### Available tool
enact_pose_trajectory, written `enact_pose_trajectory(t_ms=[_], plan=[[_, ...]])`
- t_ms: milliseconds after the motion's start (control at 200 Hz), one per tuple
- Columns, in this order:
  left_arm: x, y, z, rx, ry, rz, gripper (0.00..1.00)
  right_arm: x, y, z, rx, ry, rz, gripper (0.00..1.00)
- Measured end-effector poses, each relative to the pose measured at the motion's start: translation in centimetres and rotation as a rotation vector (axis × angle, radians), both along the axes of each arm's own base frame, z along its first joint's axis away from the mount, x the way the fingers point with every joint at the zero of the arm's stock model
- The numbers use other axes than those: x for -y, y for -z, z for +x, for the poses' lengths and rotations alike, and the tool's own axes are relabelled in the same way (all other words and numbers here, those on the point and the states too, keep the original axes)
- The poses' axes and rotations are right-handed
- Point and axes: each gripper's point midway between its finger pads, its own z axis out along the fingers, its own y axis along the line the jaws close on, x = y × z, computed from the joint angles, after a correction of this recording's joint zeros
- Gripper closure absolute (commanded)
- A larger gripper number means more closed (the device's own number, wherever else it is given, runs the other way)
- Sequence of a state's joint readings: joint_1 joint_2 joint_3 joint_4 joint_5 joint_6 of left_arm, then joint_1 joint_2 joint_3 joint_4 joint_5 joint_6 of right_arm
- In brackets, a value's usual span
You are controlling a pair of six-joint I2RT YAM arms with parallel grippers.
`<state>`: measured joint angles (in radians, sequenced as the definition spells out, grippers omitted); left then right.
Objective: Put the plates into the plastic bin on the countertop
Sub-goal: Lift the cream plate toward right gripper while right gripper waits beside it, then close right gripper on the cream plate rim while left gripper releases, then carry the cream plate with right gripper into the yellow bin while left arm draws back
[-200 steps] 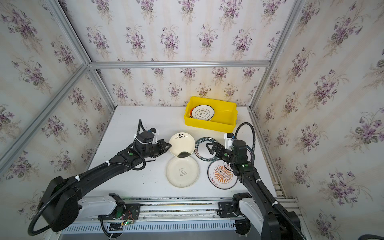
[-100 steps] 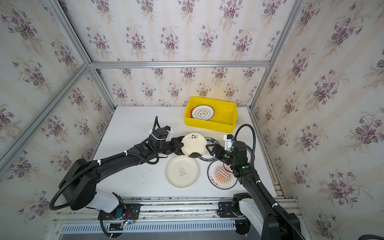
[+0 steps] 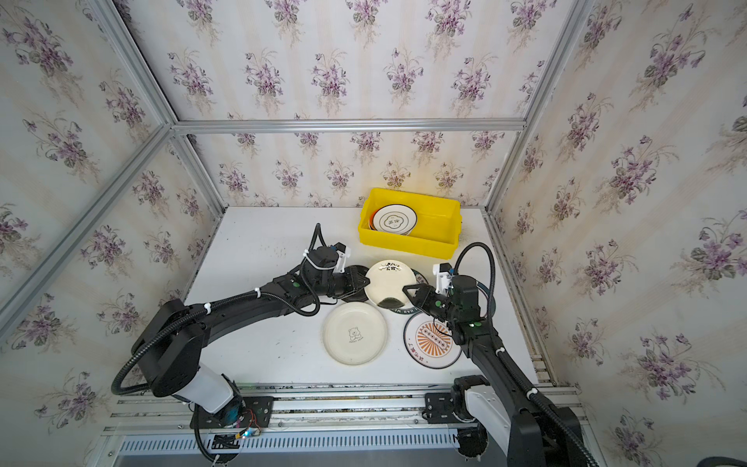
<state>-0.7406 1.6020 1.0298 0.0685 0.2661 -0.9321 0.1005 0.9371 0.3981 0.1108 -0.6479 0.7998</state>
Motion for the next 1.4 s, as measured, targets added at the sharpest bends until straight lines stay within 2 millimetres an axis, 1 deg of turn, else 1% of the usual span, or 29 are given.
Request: enact_pose_trajectory(t_ms=[115, 150, 170, 190, 210, 215, 250, 260, 270, 280, 290, 300, 525, 725, 830, 945, 1119, 1264, 1399], plan=[[-0.2, 0.4, -0.2, 0.006, 0.009, 0.014, 0.97, 0.2, 0.1, 0.1, -0.007, 0.014, 0.0, 0.95], [-0.1, 0.3, -0.3, 0.008, 0.014, 0.012, 0.94, 0.2, 0.2, 0.2, -0.013, 0.019, -0.002, 1.0], [0.0, 0.2, -0.3, 0.013, 0.015, 0.011, 0.91, 0.3, 0.3, 0.2, -0.016, 0.023, -0.003, 1.0], [0.0, 0.2, -0.3, 0.015, 0.014, 0.011, 0.83, 0.3, 0.4, 0.2, -0.017, 0.023, -0.004, 1.0], [0.0, 0.1, -0.3, 0.018, 0.016, 0.009, 0.71, 0.3, 0.5, 0.3, -0.019, 0.025, -0.005, 1.0], [0.0, 0.1, -0.3, 0.019, 0.016, 0.009, 0.7, 0.3, 0.5, 0.3, -0.019, 0.025, -0.005, 1.0], [-0.1, 0.0, -0.3, 0.019, 0.014, 0.009, 0.42, 0.3, 0.5, 0.3, -0.02, 0.022, -0.004, 1.0], [-0.1, 0.0, -0.3, 0.019, 0.014, 0.008, 0.36, 0.3, 0.5, 0.3, -0.02, 0.022, -0.004, 1.0], [-0.1, 0.0, -0.3, 0.019, 0.012, 0.009, 0.23, 0.3, 0.5, 0.3, -0.02, 0.021, -0.006, 1.0], [-0.2, 0.0, -0.2, 0.02, 0.01, 0.009, 0.08, 0.3, 0.6, 0.3, -0.019, 0.02, -0.007, 1.0], [-0.2, 0.0, -0.2, 0.019, 0.008, 0.009, 0.02, 0.3, 0.6, 0.3, -0.019, 0.02, -0.009, 1.0], [-0.3, 0.1, -0.2, 0.019, 0.006, 0.01, 0.01, 0.3, 0.6, 0.3, -0.021, 0.019, -0.009, 1.0], [-1.3, -0.8, 0.1, 0.051, -0.039, 0.021, 0.0, 0.3, 0.8, 0.3, -0.028, 0.023, -0.013, 1.0], [-3.2, -2.1, 0.4, 0.101, -0.089, 0.032, 0.0, 0.5, 0.7, 0.7, -0.042, 0.032, -0.029, 1.0], [-5.1, -2.0, 0.5, 0.119, -0.142, 0.055, 0.0, 0.6, 0.6, 1.3, -0.06, 0.032, -0.049, 1.0], [-7.9, -1.9, 0.7, 0.136, -0.215, 0.084, 0.0, 0.5, -0.9, 2.3, -0.04, 0.022, -0.066, 1.0], [-11.9, -2.7, 1.2, 0.184, -0.314, 0.095, 0.0, 0.9, -2.8, 3.6, 0.007, 0.037, -0.107, 1.0], [-14.3, -3.7, 1.1, 0.227, -0.365, 0.094, 0.0, 1.5, -4.3, 5.1, 0.038, 0.06, -0.161, 1.0], [-16.1, -3.3, 1.1, 0.235, -0.402, 0.105, 0.0, 1.8, -6.0, 6.9, 0.067, 0.073, -0.207, 1.0]])
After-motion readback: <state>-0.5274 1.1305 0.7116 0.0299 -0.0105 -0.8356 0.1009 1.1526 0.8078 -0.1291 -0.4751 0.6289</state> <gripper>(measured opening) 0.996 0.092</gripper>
